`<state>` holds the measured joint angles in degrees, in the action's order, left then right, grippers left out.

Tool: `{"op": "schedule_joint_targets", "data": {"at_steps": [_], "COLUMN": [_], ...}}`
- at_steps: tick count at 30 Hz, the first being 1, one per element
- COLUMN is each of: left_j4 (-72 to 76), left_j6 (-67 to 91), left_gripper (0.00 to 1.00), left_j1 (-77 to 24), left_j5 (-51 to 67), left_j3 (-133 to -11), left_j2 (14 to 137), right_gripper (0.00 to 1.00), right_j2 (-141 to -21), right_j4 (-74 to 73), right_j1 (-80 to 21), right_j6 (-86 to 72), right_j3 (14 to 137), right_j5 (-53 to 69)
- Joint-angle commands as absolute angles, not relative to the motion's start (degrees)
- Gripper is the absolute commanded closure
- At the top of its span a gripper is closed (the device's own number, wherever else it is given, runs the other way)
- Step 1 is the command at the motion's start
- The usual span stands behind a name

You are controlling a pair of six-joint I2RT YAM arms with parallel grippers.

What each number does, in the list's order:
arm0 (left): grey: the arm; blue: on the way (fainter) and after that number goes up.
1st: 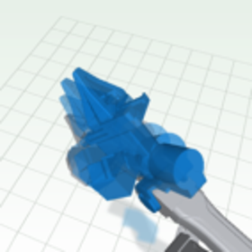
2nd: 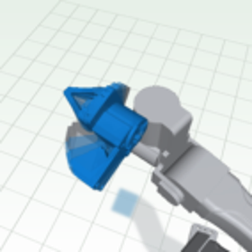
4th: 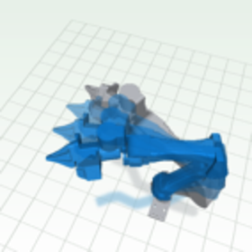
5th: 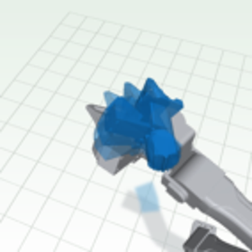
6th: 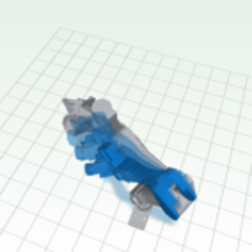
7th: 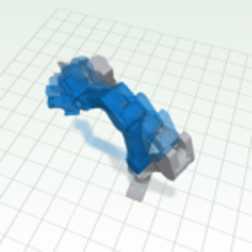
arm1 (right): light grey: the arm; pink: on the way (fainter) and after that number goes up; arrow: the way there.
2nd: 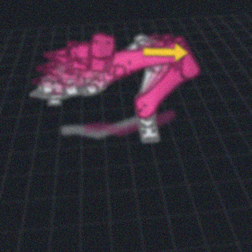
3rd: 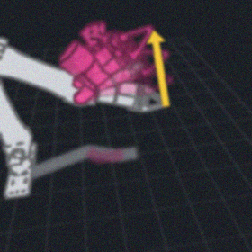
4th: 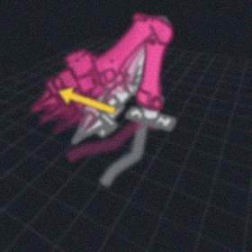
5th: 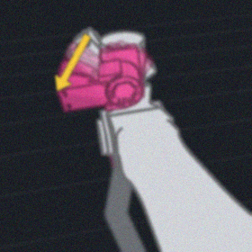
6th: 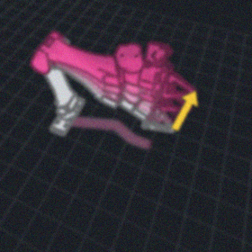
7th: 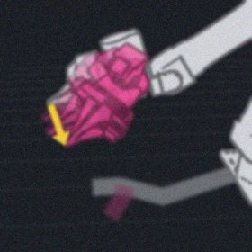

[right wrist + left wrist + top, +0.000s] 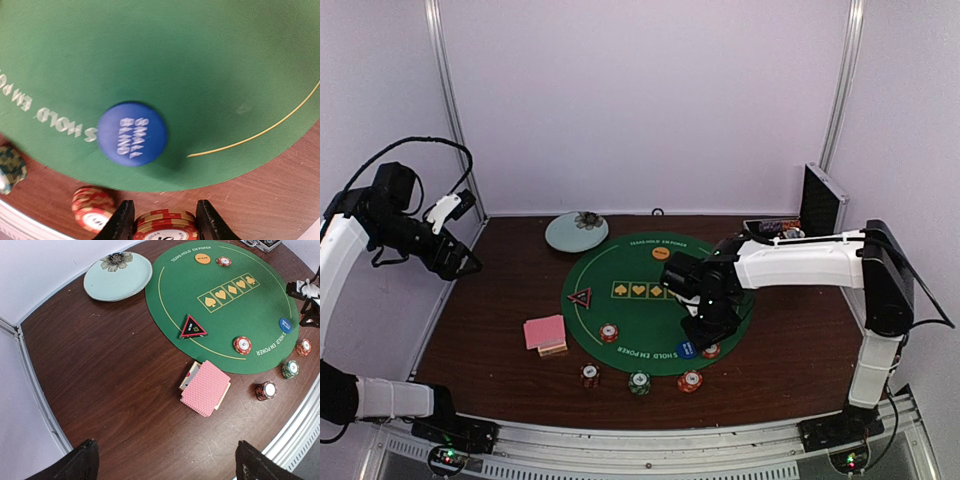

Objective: Distribute texas hold em gaming equipment

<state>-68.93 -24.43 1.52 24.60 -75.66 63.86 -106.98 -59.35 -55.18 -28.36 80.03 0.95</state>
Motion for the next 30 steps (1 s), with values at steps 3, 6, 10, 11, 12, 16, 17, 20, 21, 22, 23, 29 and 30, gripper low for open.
{"op": "schedule_joint_targets", "data": {"at_steps": [3, 6, 10, 11, 12, 16, 17, 20, 21, 22, 23, 29, 30], "left_j4": [-68.87, -68.87, -68.98, -68.96, -68.99, -69.0, -68.97, -68.99, -68.99, -68.99, -68.99, -68.99, -68.99], "left_j6": [-25.05, -25.02, -25.22, -25.29, -25.31, -25.44, -25.48, -25.49, -25.42, -25.4, -25.4, -25.41, -25.4], "left_gripper": [0.03, 0.03, 0.02, 0.03, 0.02, 0.02, 0.02, 0.02, 0.03, 0.02, 0.02, 0.02, 0.03], "left_j1": [1.92, 1.84, 1.85, 1.89, 1.92, 1.9, 1.9, 1.87, 1.88, 1.89, 1.86, 1.9, 1.93], "left_j5": [24.9, 24.9, 24.72, 24.56, 24.53, 24.38, 24.35, 24.63, 24.67, 24.69, 24.7, 24.7, 24.7], "left_j3": [-77.17, -77.38, -77.68, -77.76, -77.78, -77.82, -77.78, -77.69, -77.69, -77.76, -77.78, -77.27, -77.26], "left_j2": [63.17, 63.37, 63.38, 63.44, 63.44, 63.55, 63.62, 63.78, 63.76, 63.76, 63.73, 63.64, 63.57], "right_gripper": [0.77, 0.77, 0.77, 0.77, 0.77, 0.76, 0.76, 0.75, 0.75, 0.75, 0.75, 0.67, 0.59], "right_j2": [-107.99, -110.41, -112.61, -113.0, -113.35, -113.86, -113.78, -113.56, -113.62, -113.64, -113.6, -112.43, -112.28], "right_j4": [-54.47, -53.15, -51.69, -51.37, -51.21, -50.61, -50.36, -49.61, -49.56, -49.51, -49.47, -49.44, -49.48], "right_j1": [-51.13, -50.1, -49.83, -49.83, -49.76, -49.53, -49.44, -49.24, -49.27, -49.25, -49.15, -48.96, -48.96], "right_j6": [-27.3, -26.99, -26.98, -27.05, -27.07, -27.29, -27.33, -27.51, -27.5, -27.51, -27.51, -27.42, -27.42], "right_j3": [77.32, 77.6, 78.06, 78.13, 78.19, 77.76, 77.51, 77.08, 77.07, 77.08, 77.08, 76.81, 76.82], "right_j5": [-0.93, -0.84, -0.19, -0.18, -0.18, -0.64, -0.84, -1.14, -1.14, -1.25, -1.54, -2.82, -2.97]}}
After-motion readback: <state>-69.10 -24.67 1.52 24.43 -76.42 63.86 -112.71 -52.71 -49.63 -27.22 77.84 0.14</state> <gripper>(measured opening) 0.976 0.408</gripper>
